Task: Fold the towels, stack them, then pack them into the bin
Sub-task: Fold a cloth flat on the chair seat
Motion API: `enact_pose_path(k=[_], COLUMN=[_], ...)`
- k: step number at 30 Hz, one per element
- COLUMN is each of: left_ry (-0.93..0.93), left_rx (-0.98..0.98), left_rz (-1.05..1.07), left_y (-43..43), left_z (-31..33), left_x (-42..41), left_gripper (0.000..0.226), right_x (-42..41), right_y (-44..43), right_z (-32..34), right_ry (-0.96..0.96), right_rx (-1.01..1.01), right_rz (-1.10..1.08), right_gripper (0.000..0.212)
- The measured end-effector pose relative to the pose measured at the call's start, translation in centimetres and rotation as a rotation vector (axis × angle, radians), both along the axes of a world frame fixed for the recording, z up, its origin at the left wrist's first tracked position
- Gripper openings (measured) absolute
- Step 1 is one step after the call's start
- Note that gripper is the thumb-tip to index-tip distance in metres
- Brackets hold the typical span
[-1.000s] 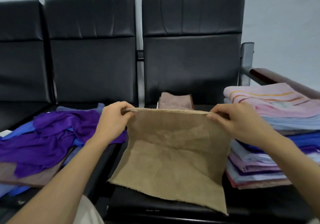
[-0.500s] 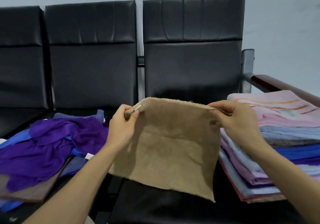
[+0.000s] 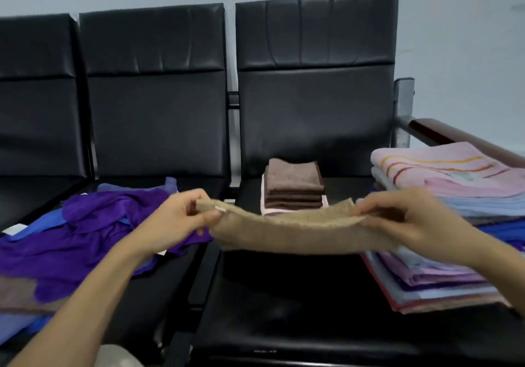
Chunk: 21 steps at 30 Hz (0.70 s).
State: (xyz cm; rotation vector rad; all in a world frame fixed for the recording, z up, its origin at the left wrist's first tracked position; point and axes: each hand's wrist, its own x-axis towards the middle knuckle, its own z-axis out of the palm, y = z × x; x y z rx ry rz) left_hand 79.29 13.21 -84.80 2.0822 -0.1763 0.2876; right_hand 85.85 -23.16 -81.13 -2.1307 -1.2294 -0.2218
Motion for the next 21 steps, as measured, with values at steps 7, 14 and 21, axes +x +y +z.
enact_pose_path(k=[7, 14, 21], left_ry=[0.427, 0.278, 0.221], left_rx=[0.316, 0.368, 0.420], left_rz=[-0.208, 0.052, 0.265], left_y=[0.4, -1.3, -2.2], left_z=[-2.7, -5.7, -7.8], left_x=[-0.7, 1.9, 5.4], left_gripper=[0.017, 0.020, 0.019], right_x=[0.0, 1.4, 2.7], right_y=[1.4, 2.5, 4.0], right_z=[-4.4, -8.5, -11.5], right_ry=[0.210, 0.056, -0.019], right_rx=[-0.863, -0.730, -0.777], right_rz=[0.138, -0.188, -0.489], right_gripper=[0.022, 0.018, 0.014])
